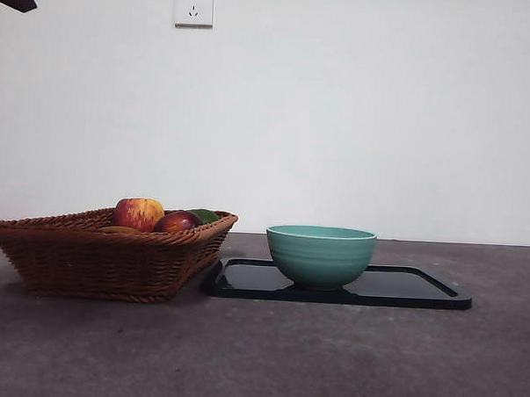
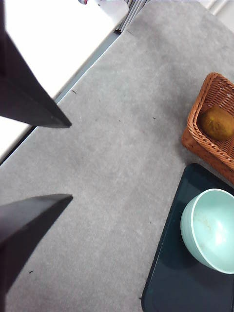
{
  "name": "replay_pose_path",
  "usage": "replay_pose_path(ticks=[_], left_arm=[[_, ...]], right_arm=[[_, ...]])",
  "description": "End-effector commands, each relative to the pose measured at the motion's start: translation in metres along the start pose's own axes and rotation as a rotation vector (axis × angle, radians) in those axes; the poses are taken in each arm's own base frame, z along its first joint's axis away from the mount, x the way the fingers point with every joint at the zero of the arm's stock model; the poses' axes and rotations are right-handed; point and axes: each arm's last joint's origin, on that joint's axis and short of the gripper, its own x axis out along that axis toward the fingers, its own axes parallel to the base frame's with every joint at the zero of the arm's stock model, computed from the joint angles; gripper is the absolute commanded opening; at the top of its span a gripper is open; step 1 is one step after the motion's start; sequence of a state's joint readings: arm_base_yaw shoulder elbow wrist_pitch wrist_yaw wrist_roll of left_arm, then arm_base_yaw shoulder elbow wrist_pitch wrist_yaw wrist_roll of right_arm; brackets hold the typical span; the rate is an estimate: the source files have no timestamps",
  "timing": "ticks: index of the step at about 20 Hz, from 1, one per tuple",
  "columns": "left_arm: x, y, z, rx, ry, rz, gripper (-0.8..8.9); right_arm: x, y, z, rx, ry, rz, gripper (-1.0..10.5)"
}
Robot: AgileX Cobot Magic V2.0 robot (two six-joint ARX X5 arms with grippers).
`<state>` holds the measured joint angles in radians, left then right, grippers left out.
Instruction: Pick up the wifruite, put it on the bowl, pick up the plate, put it on desk
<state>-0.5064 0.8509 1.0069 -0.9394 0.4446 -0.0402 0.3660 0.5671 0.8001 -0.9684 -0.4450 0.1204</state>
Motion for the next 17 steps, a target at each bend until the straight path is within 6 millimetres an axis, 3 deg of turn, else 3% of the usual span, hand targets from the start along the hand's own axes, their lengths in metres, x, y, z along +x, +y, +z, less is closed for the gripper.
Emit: replay_pose_path(ticks=[1,7,10,17], left_arm=[[-0.002,-0.002,0.005,0.040,-0.020,-0.010,3.74],[-0.002,-0.002,0.005,0.040,-0.020,-0.010,3.74],[-0.002,-0.002,0.005,0.044,-0.020,-0.010,3.74],[-0.002,-0.002,0.005,0.048,-0.026,-0.010,3.75]], right_arm=[[-0.001,0.001,0.003,0.007,-0.008,0.004,2.2],[0.001,0.000,0.004,0.123,-0.010,-0.027,2.3],[0.008,-0.002,0.015,0.185,-0.025,-0.024,2.9],[0.050,-0.018,0.088,0.202,0.001,-0.167,2.9]])
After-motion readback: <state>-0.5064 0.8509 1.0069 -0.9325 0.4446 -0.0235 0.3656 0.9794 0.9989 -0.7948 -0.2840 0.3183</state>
